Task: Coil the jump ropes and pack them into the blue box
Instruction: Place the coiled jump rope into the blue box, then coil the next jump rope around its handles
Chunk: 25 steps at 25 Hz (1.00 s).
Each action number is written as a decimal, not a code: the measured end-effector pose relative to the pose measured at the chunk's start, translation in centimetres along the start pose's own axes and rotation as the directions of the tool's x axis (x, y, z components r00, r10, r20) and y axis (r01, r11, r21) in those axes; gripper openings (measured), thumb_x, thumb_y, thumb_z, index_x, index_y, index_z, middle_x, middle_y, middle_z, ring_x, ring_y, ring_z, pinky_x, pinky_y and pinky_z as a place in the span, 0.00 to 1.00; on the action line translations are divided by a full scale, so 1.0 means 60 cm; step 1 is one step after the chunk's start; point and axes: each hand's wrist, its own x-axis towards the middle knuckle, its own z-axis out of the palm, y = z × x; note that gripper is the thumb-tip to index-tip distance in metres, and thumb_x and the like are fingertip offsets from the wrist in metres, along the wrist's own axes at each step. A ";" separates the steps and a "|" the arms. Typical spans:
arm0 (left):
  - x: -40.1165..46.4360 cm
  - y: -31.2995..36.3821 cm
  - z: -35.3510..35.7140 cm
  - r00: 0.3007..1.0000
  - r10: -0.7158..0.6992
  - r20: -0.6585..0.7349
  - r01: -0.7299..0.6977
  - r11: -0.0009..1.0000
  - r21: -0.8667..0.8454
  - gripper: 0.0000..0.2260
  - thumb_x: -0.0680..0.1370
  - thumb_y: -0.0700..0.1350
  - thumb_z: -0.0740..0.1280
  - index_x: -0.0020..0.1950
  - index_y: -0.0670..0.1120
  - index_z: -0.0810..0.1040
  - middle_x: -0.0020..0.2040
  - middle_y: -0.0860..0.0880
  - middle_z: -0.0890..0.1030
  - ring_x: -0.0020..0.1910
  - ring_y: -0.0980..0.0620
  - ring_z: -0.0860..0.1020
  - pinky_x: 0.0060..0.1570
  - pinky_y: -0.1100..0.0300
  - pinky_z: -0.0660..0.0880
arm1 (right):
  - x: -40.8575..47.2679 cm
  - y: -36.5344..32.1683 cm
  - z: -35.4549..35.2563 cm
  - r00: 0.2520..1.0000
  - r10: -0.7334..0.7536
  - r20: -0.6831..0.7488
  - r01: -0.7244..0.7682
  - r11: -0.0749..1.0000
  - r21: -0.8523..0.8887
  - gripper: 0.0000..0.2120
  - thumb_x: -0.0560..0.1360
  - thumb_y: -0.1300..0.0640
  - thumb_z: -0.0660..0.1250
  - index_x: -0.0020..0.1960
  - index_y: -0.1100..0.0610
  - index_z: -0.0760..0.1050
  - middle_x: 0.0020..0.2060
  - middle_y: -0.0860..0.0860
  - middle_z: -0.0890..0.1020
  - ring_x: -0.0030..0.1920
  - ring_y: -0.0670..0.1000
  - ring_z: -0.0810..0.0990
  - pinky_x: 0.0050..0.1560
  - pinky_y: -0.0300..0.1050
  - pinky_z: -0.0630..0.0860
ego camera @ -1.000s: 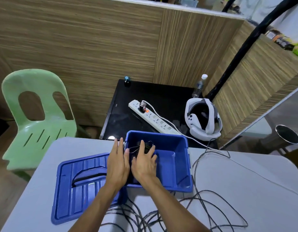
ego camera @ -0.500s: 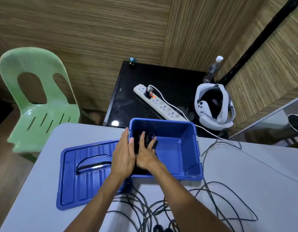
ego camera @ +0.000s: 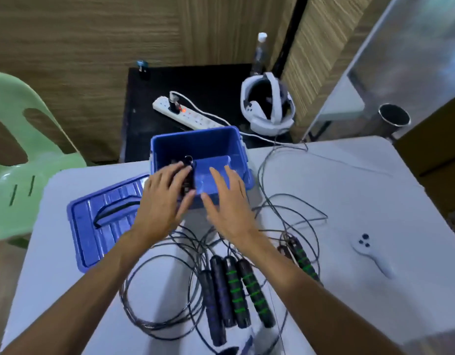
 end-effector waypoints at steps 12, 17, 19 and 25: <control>-0.119 0.125 0.021 0.837 0.483 0.258 -0.476 0.875 -0.094 0.14 0.75 0.40 0.66 0.60 0.46 0.70 0.56 0.46 0.75 0.51 0.45 0.72 0.48 0.52 0.73 | -0.284 0.065 0.001 0.901 -0.146 -0.408 0.109 0.988 -0.113 0.22 0.78 0.53 0.66 0.71 0.54 0.71 0.67 0.56 0.70 0.69 0.56 0.68 0.69 0.50 0.68; -0.161 0.114 0.021 0.727 0.515 0.455 -0.544 0.836 -0.077 0.20 0.71 0.39 0.66 0.63 0.46 0.72 0.60 0.47 0.74 0.57 0.46 0.72 0.56 0.55 0.73 | -0.339 0.080 0.077 0.991 0.120 0.064 -0.108 0.979 -0.173 0.30 0.79 0.42 0.59 0.77 0.49 0.56 0.67 0.51 0.65 0.65 0.54 0.66 0.65 0.49 0.70; -0.186 0.118 0.031 0.681 0.493 0.542 -0.547 0.834 -0.071 0.24 0.70 0.38 0.63 0.68 0.45 0.70 0.65 0.45 0.72 0.64 0.44 0.70 0.63 0.53 0.72 | -0.350 0.086 0.106 0.972 0.164 0.168 -0.120 0.962 -0.245 0.33 0.78 0.40 0.61 0.77 0.52 0.55 0.66 0.54 0.66 0.65 0.56 0.67 0.64 0.51 0.72; -0.211 0.104 0.071 0.579 0.463 0.671 -0.632 0.775 0.010 0.29 0.69 0.40 0.57 0.71 0.43 0.68 0.70 0.42 0.70 0.69 0.41 0.69 0.67 0.48 0.70 | -0.358 0.077 0.183 0.979 0.194 -0.060 -0.199 0.852 -0.484 0.46 0.57 0.33 0.77 0.66 0.60 0.74 0.53 0.56 0.77 0.49 0.58 0.75 0.46 0.54 0.75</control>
